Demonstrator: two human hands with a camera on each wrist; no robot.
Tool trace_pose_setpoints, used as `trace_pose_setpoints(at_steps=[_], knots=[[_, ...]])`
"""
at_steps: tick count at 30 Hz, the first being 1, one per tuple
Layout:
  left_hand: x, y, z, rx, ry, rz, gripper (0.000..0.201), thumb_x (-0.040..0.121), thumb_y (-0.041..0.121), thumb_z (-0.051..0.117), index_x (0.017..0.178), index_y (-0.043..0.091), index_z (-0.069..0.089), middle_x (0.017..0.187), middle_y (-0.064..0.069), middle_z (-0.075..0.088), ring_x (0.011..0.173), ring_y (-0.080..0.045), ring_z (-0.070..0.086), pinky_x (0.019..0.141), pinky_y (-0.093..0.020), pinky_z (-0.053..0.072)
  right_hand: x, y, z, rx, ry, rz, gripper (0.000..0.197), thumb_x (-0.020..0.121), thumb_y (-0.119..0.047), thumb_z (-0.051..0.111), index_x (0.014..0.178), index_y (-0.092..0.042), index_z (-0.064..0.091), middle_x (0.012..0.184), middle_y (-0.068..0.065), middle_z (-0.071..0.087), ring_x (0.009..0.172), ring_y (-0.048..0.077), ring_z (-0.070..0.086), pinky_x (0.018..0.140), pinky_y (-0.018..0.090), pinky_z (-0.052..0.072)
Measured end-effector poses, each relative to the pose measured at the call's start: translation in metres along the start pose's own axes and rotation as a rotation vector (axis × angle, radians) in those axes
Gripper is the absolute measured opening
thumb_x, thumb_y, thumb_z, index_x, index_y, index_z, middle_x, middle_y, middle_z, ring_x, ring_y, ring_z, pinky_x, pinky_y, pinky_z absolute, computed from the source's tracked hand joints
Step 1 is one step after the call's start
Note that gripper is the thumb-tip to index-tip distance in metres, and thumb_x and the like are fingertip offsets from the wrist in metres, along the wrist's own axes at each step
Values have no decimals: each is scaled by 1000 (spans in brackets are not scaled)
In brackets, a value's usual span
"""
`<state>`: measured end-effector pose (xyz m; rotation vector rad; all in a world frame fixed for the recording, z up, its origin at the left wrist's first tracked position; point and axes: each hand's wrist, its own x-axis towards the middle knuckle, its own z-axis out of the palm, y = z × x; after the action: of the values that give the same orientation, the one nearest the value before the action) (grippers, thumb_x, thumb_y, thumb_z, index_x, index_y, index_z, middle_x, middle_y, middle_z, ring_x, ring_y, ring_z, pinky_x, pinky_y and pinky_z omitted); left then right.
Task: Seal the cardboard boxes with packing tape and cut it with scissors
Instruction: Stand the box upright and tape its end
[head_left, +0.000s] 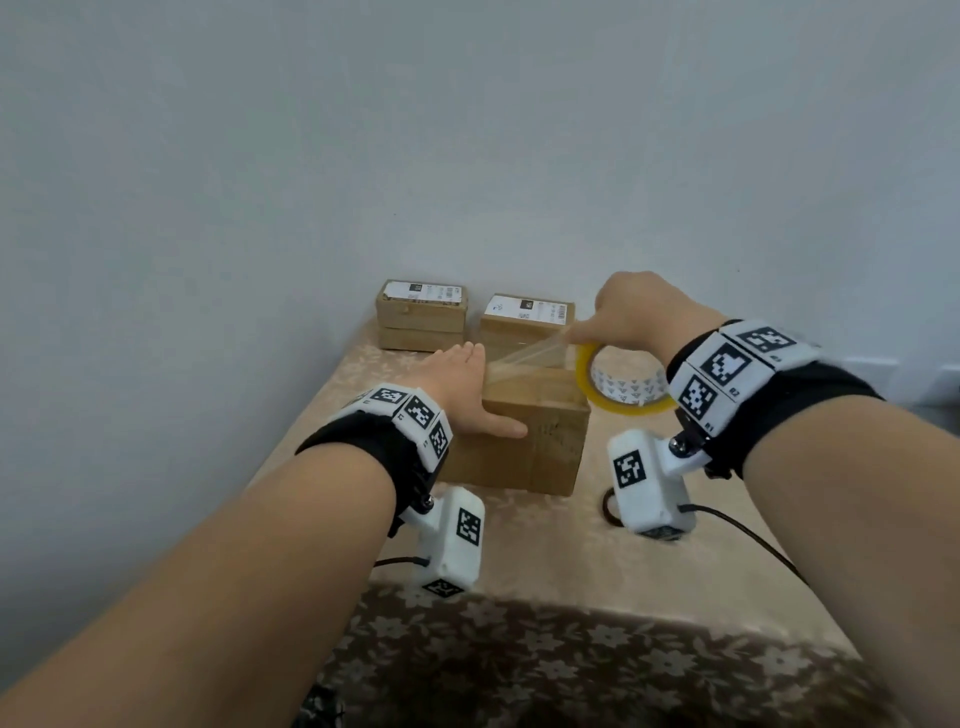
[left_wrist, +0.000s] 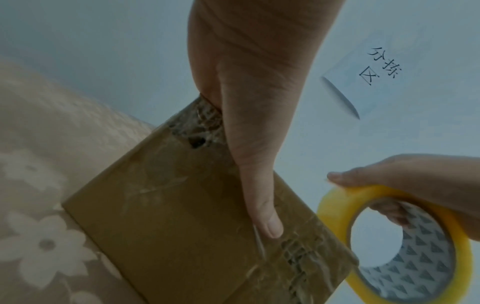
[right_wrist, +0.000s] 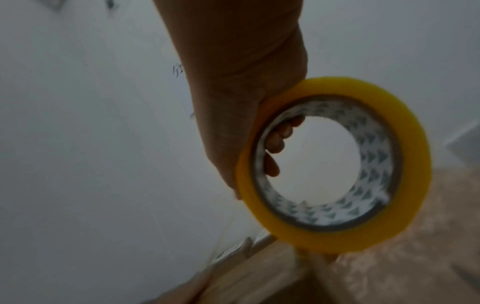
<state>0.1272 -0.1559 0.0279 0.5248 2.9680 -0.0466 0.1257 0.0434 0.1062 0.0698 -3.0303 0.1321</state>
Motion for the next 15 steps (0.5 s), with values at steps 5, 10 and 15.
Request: trace_pose_setpoints(at_steps=[5,10,15], knots=[[-1,0,-1,2,-14,-7,124,68,82,48,150,4,-3,159,-10,1,147,-22,4,119,-37,6,3,9,11,-39,-68,5,58,81,-66,57,61,-14,41,68,2,48,62,15,46,52,28,30],[2,0,1,8,-6,-9,125,66,83,47,150,5,-1,159,-10,4,147,-22,6,120,-38,8,7,12,15,-29,-93,1,57,81,-67,56,63,-15,42,70,1,48,76,22,51,59,29,33],[2,-1,0,14,-5,-10,125,66,83,48,150,4,0,159,-10,4,147,-22,6,120,-39,9,6,10,11,-54,-119,24,58,84,-66,52,78,-9,49,81,4,53,85,24,51,71,33,37]])
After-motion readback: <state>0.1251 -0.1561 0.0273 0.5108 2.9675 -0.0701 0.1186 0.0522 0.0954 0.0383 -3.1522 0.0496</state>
